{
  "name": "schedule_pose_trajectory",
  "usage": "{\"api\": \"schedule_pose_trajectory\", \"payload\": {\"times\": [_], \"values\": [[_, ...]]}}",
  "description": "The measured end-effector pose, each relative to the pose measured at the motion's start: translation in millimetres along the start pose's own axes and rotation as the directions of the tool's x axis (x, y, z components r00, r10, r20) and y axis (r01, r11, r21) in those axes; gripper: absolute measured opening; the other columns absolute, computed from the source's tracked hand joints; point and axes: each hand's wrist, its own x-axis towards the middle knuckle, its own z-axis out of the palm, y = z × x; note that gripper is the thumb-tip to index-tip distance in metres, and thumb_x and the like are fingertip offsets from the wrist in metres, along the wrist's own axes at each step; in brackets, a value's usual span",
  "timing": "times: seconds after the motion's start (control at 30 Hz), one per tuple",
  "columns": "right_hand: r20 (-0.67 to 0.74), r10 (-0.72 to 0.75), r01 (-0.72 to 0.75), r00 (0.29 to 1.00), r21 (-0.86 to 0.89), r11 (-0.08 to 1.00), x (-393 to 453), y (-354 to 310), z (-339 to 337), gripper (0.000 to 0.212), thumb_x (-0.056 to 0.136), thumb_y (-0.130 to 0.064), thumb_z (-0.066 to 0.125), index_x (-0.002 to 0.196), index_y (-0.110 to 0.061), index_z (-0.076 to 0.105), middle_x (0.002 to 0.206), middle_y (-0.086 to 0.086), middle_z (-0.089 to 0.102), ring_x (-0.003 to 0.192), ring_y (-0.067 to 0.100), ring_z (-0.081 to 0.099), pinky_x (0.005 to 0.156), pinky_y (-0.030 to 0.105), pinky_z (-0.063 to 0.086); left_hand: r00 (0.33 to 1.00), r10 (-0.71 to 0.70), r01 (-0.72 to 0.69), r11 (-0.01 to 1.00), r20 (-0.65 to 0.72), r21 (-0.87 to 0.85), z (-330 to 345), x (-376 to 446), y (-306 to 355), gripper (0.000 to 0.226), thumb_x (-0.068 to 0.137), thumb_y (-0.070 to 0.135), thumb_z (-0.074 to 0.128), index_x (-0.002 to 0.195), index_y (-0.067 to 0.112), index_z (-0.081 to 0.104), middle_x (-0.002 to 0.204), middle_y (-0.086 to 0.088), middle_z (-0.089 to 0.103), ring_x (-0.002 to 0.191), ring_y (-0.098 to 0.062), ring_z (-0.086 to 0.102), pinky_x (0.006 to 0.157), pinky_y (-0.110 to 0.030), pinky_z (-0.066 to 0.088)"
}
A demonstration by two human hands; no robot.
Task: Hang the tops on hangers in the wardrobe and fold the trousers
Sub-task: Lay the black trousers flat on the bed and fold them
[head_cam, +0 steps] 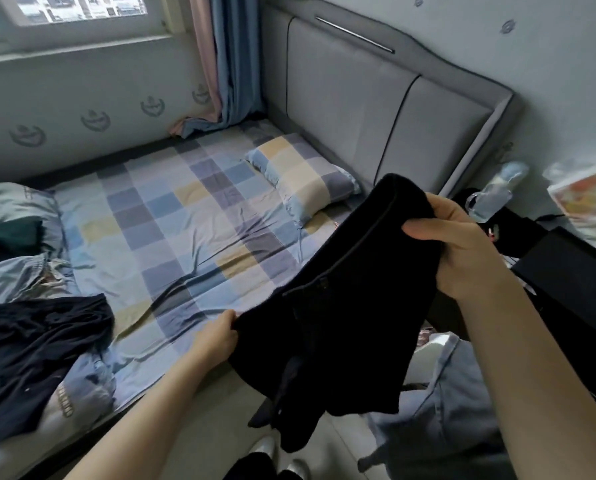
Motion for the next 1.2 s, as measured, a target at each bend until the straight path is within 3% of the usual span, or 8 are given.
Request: {"api": "schedule_pose_trajectory", "payload": {"times": [0.17, 0.3, 0.47, 0.7, 0.77, 0.9, 1.13, 1.2], "values": [[-0.084, 0.007, -0.009, 0.996, -0.025, 1.0, 11.8, 23.2, -7.5, 0.028, 0.069, -0.003, 0.063, 0.084, -0.02, 0.078, 0.081, -0.002, 0.074, 0.076, 0.013, 0.071, 0.073, 0.022, 0.055, 0.906, -0.281, 0.221, 0.952, -0.318, -0.211, -36.7, -18.8, -54.5, 0.017, 0.088, -0.005, 0.042, 0.077, 0.008, 0.038, 0.07, -0.016, 0.048, 0.079, -0.039, 0.057, 0.061, -0.039, 0.031], [-0.13, 0.0, 0.005, 0.992, 0.033, 0.999, 22.6, 45.2, -6.9, 0.024, 0.067, -0.008, 0.07, 0.086, -0.023, 0.075, 0.086, -0.003, 0.073, 0.084, 0.013, 0.069, 0.077, 0.023, 0.054, 0.799, -0.454, 0.263, 0.853, -0.394, -0.45, -75.5, -36.0, -73.9, 0.013, 0.095, 0.003, 0.042, 0.108, 0.007, 0.038, 0.11, -0.029, 0.056, 0.095, -0.045, 0.06, 0.076, -0.048, 0.055], [-0.19, -0.003, 0.023, 0.982, 0.102, 0.995, 39.2, 61.3, -11.2, 0.028, 0.076, -0.005, 0.065, 0.093, -0.026, 0.075, 0.095, -0.003, 0.073, 0.092, 0.013, 0.069, 0.08, 0.025, 0.054, 0.782, -0.57, -0.05, 0.345, -0.251, -0.937, -116.7, -61.3, -84.1, 0.034, 0.089, -0.014, 0.034, 0.116, 0.006, 0.04, 0.115, -0.027, 0.048, 0.069, -0.04, 0.065, 0.06, -0.047, 0.06], [-0.126, -0.006, 0.008, 0.992, 0.016, 1.0, 81.3, 63.6, -0.9, 0.027, 0.081, -0.02, 0.072, 0.107, -0.025, 0.071, 0.104, -0.001, 0.072, 0.096, 0.014, 0.069, 0.079, 0.025, 0.054, 0.833, -0.431, -0.419, -0.084, -0.346, -0.904, -182.9, -119.7, -86.6, 0.033, 0.065, -0.005, 0.061, 0.078, 0.024, 0.069, 0.072, -0.004, 0.069, 0.062, -0.016, 0.068, 0.061, -0.034, 0.059], [-0.14, -0.018, 0.016, 0.99, -0.013, 1.0, 97.9, 70.4, 6.7, 0.021, 0.085, -0.015, 0.066, 0.103, -0.025, 0.071, 0.1, -0.002, 0.073, 0.092, 0.012, 0.07, 0.077, 0.023, 0.054, 0.828, -0.379, -0.471, -0.072, -0.413, -0.879, -202.1, -123.6, -87.9, 0.036, 0.043, 0.008, 0.071, 0.075, 0.023, 0.07, 0.074, -0.003, 0.071, 0.064, -0.016, 0.07, 0.062, -0.036, 0.059], [-0.198, 0.003, -0.005, 0.98, -0.011, 1.0, 135.2, 91.0, 17.0, 0.024, 0.09, -0.01, 0.058, 0.111, -0.019, 0.066, 0.102, 0.001, 0.072, 0.093, 0.015, 0.069, 0.08, 0.026, 0.054, 0.797, -0.387, -0.487, 0.041, -0.463, -0.872, -233.8, -103.5, -99.8, 0.041, 0.091, -0.003, 0.04, 0.075, 0.023, 0.068, 0.075, -0.003, 0.064, 0.062, -0.015, 0.061, 0.061, -0.036, 0.06], [-0.236, 0.094, -0.135, 0.967, -0.163, 0.977, 251.1, 126.1, 31.9, 0.014, 0.089, -0.018, 0.062, 0.098, -0.018, 0.072, 0.091, 0.0, 0.074, 0.079, 0.012, 0.07, 0.069, 0.022, 0.056, 0.752, -0.486, -0.555, -0.101, -0.445, -0.826, -291.1, -6.9, -126.0, 0.027, 0.051, 0.008, 0.073, 0.074, 0.022, 0.068, 0.07, -0.002, 0.065, 0.056, -0.016, 0.064, 0.059, -0.038, 0.059], [-0.264, 0.124, -0.185, 0.957, -0.219, 0.958, 320.8, 143.8, 35.1, 0.012, 0.089, -0.018, 0.062, 0.095, -0.019, 0.073, 0.088, -0.001, 0.074, 0.076, 0.011, 0.07, 0.065, 0.021, 0.055, 0.744, -0.52, -0.542, -0.103, -0.42, -0.834, -321.9, 55.1, -144.5, 0.026, 0.076, -0.004, 0.058, 0.077, 0.021, 0.065, 0.066, -0.001, 0.064, 0.053, -0.014, 0.06, 0.058, -0.037, 0.059]]}}
